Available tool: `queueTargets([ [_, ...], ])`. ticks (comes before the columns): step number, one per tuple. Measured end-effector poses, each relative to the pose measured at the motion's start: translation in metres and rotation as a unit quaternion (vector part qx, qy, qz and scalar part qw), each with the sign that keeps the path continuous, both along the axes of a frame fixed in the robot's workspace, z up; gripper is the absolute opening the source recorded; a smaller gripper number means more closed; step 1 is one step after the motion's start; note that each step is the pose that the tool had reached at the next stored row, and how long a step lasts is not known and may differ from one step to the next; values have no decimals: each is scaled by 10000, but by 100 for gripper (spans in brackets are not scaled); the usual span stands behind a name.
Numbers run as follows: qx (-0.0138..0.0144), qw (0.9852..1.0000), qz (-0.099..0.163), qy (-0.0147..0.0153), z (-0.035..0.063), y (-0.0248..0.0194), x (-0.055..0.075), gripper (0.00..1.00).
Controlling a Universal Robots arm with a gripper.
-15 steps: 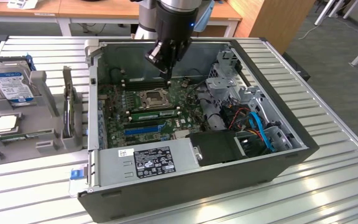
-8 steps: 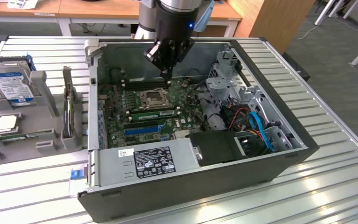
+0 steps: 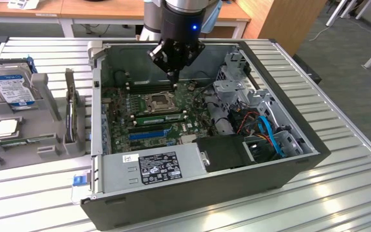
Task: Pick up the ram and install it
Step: 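Press down the ram until it locks into place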
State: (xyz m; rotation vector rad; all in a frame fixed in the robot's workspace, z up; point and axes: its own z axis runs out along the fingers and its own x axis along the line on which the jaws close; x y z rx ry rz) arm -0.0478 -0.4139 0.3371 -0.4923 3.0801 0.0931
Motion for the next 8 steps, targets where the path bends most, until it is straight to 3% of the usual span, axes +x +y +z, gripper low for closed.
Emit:
queueTargets([
  [4, 0, 9995, -302, 0, 0, 0, 0, 10],
  [8, 0, 9982, -601, 0, 0, 0, 0, 10],
])
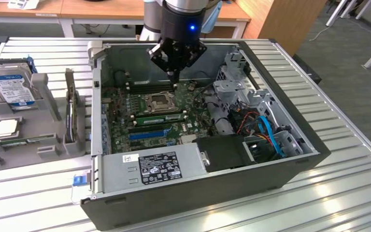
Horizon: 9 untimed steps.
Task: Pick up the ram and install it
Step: 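Press down the ram until it locks into place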
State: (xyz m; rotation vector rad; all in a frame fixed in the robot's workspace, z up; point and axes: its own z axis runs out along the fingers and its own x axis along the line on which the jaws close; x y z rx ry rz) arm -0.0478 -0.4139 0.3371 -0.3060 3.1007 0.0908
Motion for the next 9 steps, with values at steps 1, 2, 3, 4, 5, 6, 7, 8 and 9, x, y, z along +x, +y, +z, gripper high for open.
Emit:
queueTargets([
  [1, 0, 10000, -69, 0, 0, 0, 0, 10],
  [2, 0, 9999, -126, 0, 0, 0, 0, 10],
  [3, 0, 9999, -167, 0, 0, 0, 0, 10],
  [4, 0, 9998, -176, 0, 0, 0, 0, 10],
  [5, 0, 9998, -177, 0, 0, 0, 0, 10],
  [6, 0, 9998, -177, 0, 0, 0, 0, 10],
  [7, 0, 9998, -177, 0, 0, 0, 0, 10],
  [8, 0, 9998, -177, 0, 0, 0, 0, 10],
  [9, 0, 9998, -177, 0, 0, 0, 0, 10],
])
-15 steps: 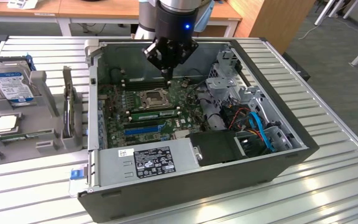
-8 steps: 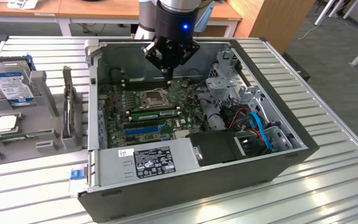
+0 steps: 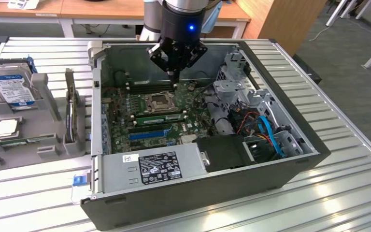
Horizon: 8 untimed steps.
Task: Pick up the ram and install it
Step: 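Press down the ram until it locks into place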
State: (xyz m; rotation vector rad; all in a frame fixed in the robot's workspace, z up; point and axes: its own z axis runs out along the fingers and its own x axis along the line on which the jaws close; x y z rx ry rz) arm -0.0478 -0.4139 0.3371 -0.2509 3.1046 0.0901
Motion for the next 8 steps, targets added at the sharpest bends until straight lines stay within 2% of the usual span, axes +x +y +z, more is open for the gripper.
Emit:
queueTargets([
  [8, -1, 10000, -5, 8, 1, 0, -1, 10],
])
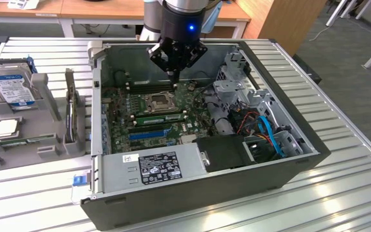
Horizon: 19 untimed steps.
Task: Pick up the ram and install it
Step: 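Press down the ram until it locks into place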
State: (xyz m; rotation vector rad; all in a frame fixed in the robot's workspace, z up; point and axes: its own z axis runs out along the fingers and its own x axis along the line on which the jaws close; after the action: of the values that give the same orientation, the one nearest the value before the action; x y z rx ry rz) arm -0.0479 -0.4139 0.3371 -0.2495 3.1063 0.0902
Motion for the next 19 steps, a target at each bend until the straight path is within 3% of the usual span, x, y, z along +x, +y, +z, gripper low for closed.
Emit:
queueTargets([
  [7, 1, 9999, -24, 131, 0, 0, 0, 10],
  [12, 2, 9999, -72, 132, -1, 0, 1, 10],
  [19, 8, 9988, -472, 132, -1, 0, 0, 10],
])
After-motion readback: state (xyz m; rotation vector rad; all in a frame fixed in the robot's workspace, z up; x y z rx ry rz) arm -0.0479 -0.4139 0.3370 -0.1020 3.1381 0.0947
